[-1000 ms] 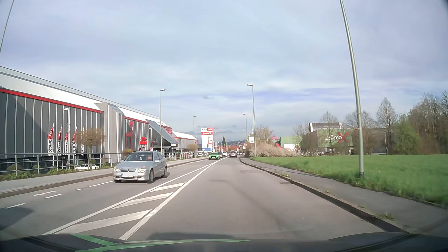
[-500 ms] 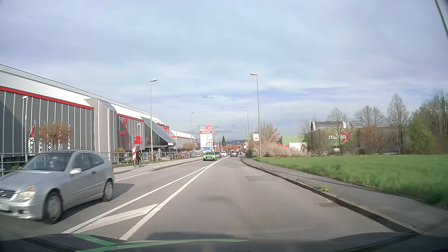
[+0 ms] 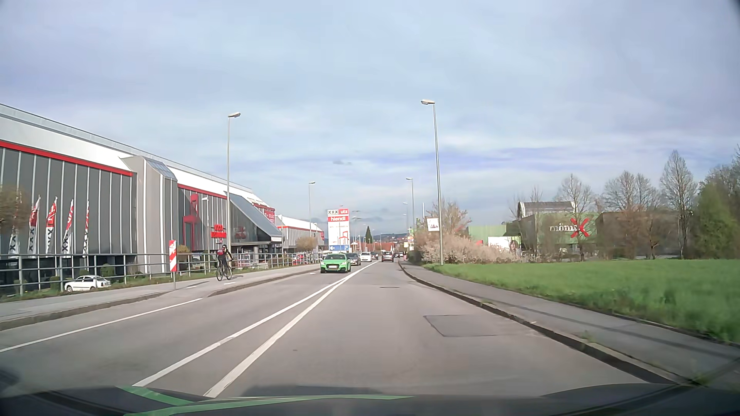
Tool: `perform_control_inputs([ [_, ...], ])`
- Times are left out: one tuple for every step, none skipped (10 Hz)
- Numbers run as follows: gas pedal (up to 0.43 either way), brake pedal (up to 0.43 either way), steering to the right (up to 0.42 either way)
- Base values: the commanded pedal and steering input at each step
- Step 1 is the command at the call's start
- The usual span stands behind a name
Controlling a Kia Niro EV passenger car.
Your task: Follow the waypoints while adhering to traffic rules and regulations
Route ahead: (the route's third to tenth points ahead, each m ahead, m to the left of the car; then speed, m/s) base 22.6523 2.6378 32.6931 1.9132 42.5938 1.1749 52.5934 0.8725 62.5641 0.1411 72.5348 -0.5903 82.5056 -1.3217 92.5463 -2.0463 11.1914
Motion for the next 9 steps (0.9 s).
perform_control_inputs([
  [0.13, 0.0, 0.001],
  [0.13, 0.0, 0.003],
  [0.118, 0.0, 0.005],
  [0.118, 0.0, 0.005],
  [0.118, 0.0, 0.005],
  [0.118, 0.0, 0.006],
  [0.11, 0.0, 0.006],
  [0.11, 0.0, 0.006],
  [0.11, 0.0, 0.006],
])
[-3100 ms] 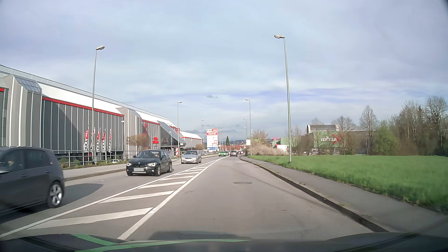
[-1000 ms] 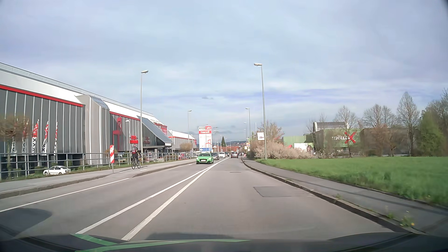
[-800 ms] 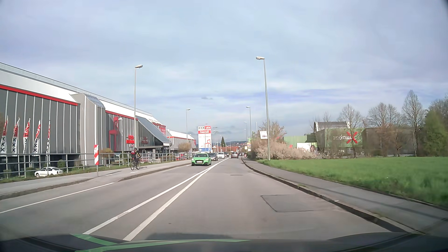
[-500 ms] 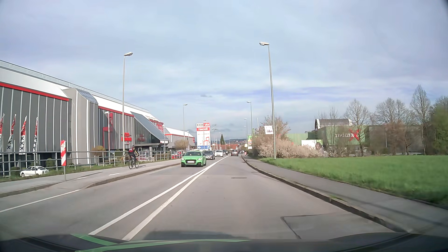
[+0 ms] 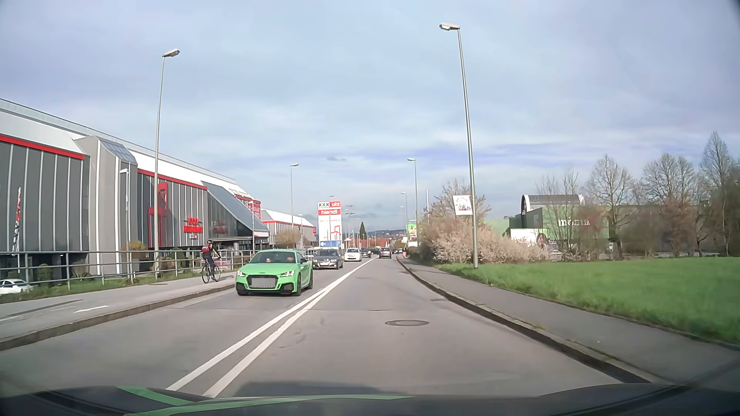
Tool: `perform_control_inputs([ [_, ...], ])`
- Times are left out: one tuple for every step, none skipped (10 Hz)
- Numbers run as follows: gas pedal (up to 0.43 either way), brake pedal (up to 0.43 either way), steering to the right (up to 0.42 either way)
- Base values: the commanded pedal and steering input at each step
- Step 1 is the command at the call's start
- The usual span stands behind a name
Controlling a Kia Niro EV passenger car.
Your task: Follow the waypoints while adhering to traffic rules and regulations
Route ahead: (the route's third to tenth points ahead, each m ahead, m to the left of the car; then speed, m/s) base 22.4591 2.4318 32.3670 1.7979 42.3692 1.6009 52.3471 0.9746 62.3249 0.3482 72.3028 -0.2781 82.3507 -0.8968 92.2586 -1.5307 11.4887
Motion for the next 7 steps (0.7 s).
perform_control_inputs([
  [0.11, 0.0, 0.006],
  [0.11, 0.0, 0.006],
  [0.11, 0.0, 0.005],
  [0.11, 0.0, 0.005],
  [0.11, 0.0, 0.005],
  [0.11, 0.0, 0.005],
  [0.11, 0.0, 0.005],
])
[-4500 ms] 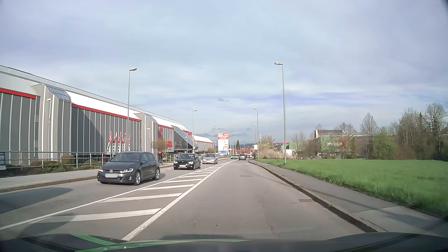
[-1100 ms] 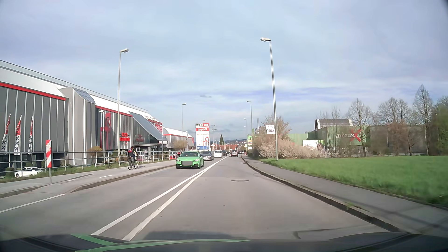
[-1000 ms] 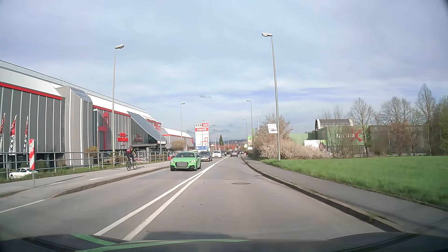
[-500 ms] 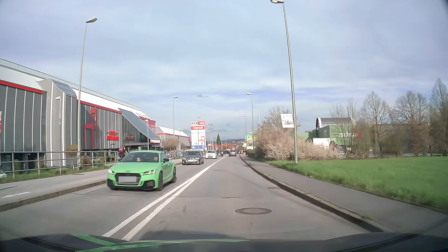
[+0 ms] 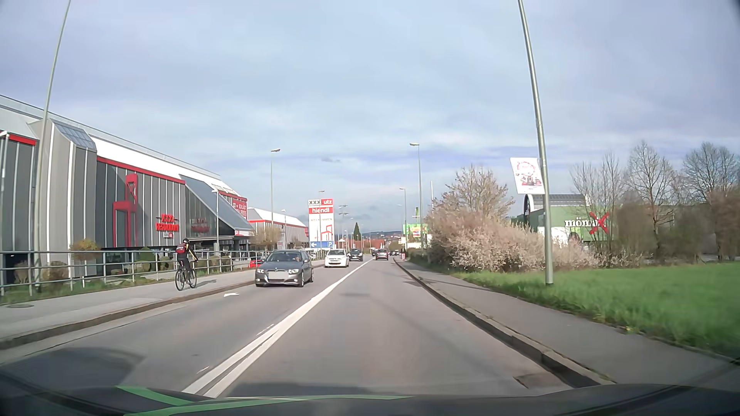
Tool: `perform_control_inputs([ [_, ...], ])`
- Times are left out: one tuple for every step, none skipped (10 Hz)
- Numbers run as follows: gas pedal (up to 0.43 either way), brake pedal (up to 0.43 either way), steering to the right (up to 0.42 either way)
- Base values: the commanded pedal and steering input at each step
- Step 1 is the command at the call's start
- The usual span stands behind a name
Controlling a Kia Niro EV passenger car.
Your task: Follow the waypoints while adhering to traffic rules and regulations
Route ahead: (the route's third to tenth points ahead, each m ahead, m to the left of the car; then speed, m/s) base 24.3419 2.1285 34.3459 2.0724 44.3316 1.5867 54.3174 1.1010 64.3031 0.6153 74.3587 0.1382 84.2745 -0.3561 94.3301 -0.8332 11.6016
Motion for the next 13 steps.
perform_control_inputs([
  [0.098, 0.0, 0.005],
  [0.087, 0.0, 0.005],
  [0.087, 0.0, 0.004],
  [0.079, 0.0, 0.005],
  [0.079, 0.0, 0.005],
  [0.079, 0.0, 0.005],
  [0.0, 0.0, 0.005],
  [0.0, 0.0, 0.005],
  [0.0, 0.0, 0.005],
  [0.0, 0.0, 0.003],
  [0.0, 0.0, 0.001],
  [0.0, 0.0, 0.001],
  [0.0, 0.0, 0.001],
])
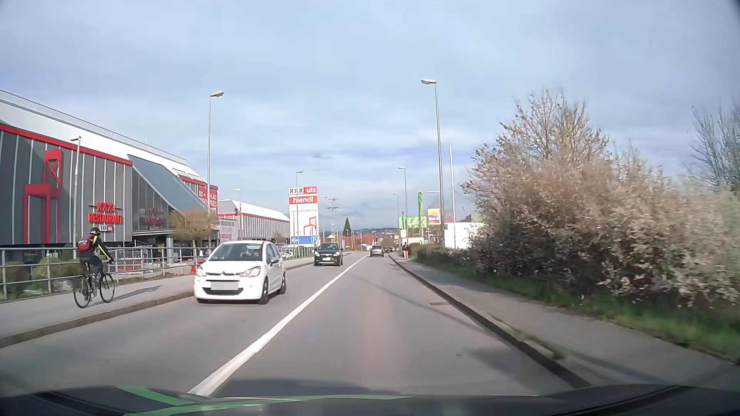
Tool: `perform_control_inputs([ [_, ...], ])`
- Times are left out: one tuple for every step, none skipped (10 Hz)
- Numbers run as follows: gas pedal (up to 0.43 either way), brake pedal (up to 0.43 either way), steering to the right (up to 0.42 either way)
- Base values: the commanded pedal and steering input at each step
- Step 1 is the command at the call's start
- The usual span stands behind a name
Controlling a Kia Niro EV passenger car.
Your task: Follow the waypoints while adhering to traffic rules and regulations
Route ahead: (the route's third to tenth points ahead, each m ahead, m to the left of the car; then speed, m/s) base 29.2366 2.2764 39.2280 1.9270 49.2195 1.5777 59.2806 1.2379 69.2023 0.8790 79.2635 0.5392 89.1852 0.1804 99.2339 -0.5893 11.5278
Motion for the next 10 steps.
perform_control_inputs([
  [0.0, 0.0, 0.001],
  [0.0, 0.0, 0.001],
  [0.0, 0.0, 0.001],
  [0.0, 0.0, 0.001],
  [0.0, 0.0, 0.001],
  [0.0, 0.0, 0.001],
  [0.0, 0.0, 0.001],
  [0.0, 0.0, 0.0],
  [0.0, 0.0, 0.001],
  [0.028, 0.0, 0.001],
])
